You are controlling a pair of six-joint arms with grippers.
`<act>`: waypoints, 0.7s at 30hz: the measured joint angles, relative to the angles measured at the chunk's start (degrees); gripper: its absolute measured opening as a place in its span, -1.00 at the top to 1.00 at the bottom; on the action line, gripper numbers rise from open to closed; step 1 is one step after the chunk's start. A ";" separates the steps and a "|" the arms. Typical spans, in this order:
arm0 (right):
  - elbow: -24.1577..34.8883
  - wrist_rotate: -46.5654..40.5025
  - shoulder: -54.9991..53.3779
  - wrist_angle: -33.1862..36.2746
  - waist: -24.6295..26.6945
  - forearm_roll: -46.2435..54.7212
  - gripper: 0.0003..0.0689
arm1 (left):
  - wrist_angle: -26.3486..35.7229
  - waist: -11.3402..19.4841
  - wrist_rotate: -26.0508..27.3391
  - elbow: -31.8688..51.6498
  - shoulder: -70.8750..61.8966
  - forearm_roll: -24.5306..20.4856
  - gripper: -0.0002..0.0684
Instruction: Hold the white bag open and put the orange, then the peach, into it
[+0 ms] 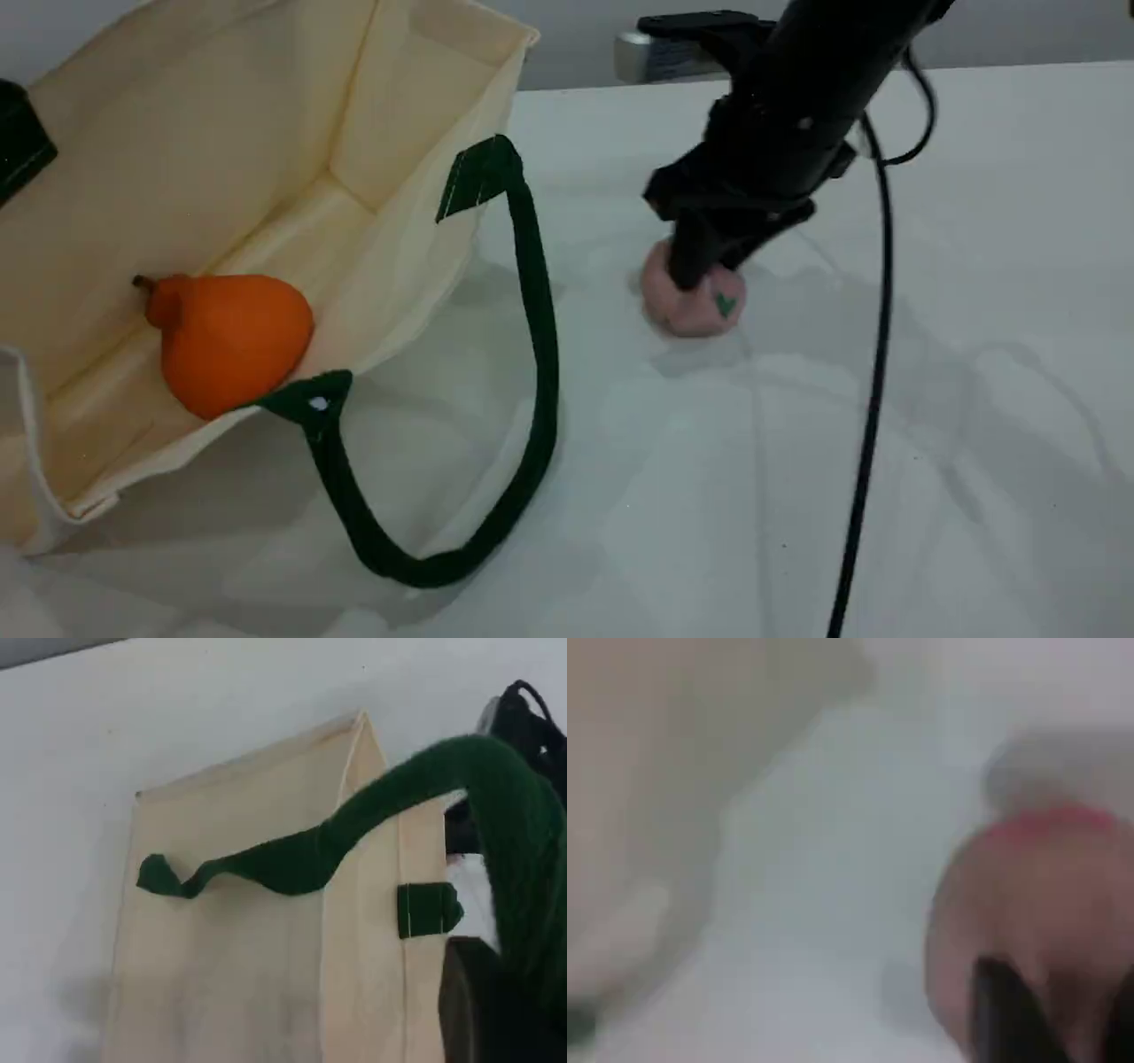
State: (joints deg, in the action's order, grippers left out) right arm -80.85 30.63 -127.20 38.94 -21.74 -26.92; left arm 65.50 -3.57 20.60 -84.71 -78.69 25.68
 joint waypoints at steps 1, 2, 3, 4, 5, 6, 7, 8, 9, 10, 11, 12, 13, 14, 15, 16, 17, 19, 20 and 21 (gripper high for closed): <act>0.08 -1.43 1.04 1.30 0.52 2.04 0.64 | -0.01 0.00 0.00 0.00 0.00 0.00 0.82; 0.10 -3.20 2.05 2.37 1.26 3.73 0.77 | -0.01 0.00 0.00 0.00 0.00 0.00 0.82; 0.10 -4.94 3.42 3.89 1.95 6.02 0.84 | -0.01 0.00 0.00 0.00 0.00 0.00 0.82; 0.14 -6.50 4.95 4.61 2.86 7.46 0.87 | -0.01 0.00 0.00 0.00 0.00 0.00 0.82; 0.14 -7.65 6.59 5.06 3.76 8.19 0.88 | -0.01 0.00 0.00 0.00 0.00 0.00 0.82; 0.08 -8.57 7.97 6.06 4.58 8.81 0.89 | -0.01 0.00 0.00 0.00 0.00 -0.05 0.82; 0.03 -9.00 9.64 7.81 5.16 8.91 0.89 | -0.01 0.00 0.00 0.00 0.00 -0.05 0.82; 0.03 -9.14 11.24 9.22 5.69 8.91 0.89 | 0.06 0.00 0.00 0.00 0.00 -0.05 0.82; 0.03 -9.14 12.58 10.49 5.93 8.52 0.89 | 0.06 0.00 0.00 0.00 0.00 -0.05 0.82; 0.03 -9.14 14.21 11.33 5.93 8.09 0.89 | 0.06 0.00 0.00 0.00 0.00 -0.20 0.82; 0.03 -9.14 15.89 12.07 5.93 7.22 0.89 | 0.06 0.00 0.00 0.00 0.00 -0.25 0.82; 0.03 -9.04 17.57 12.62 5.72 6.71 0.89 | 0.06 0.00 0.00 0.00 0.00 -0.25 0.82; 0.03 -8.96 18.93 13.07 5.68 5.98 0.89 | 0.06 0.00 0.00 0.00 0.00 -0.25 0.82; 0.03 -8.90 20.52 13.65 5.68 4.70 0.89 | 0.06 0.00 0.00 0.00 0.00 -0.25 0.82; 0.03 -8.40 22.01 14.16 5.68 3.26 0.89 | 0.00 0.00 0.00 0.00 0.00 -0.31 0.82; -0.01 -7.75 23.22 14.82 5.68 1.90 0.89 | -0.06 0.00 0.00 0.00 0.00 -0.31 0.82; -0.01 -6.82 24.55 15.48 5.68 -0.01 0.89 | -0.11 0.00 0.00 0.00 0.00 -0.31 0.82; -0.03 -5.01 26.65 16.10 5.59 -4.76 0.89 | -0.11 0.00 0.00 0.00 0.00 -0.31 0.82; -0.03 -4.01 27.18 16.10 5.17 -6.87 0.89 | -0.12 0.00 0.05 0.00 0.00 -0.31 0.82; -0.08 -3.06 27.44 15.90 4.76 -9.51 0.89 | -0.12 0.00 0.05 0.00 0.00 -0.31 0.82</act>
State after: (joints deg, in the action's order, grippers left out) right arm -80.93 27.57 -99.76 54.84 -16.98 -36.42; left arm 65.38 -3.57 20.65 -84.71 -78.69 25.37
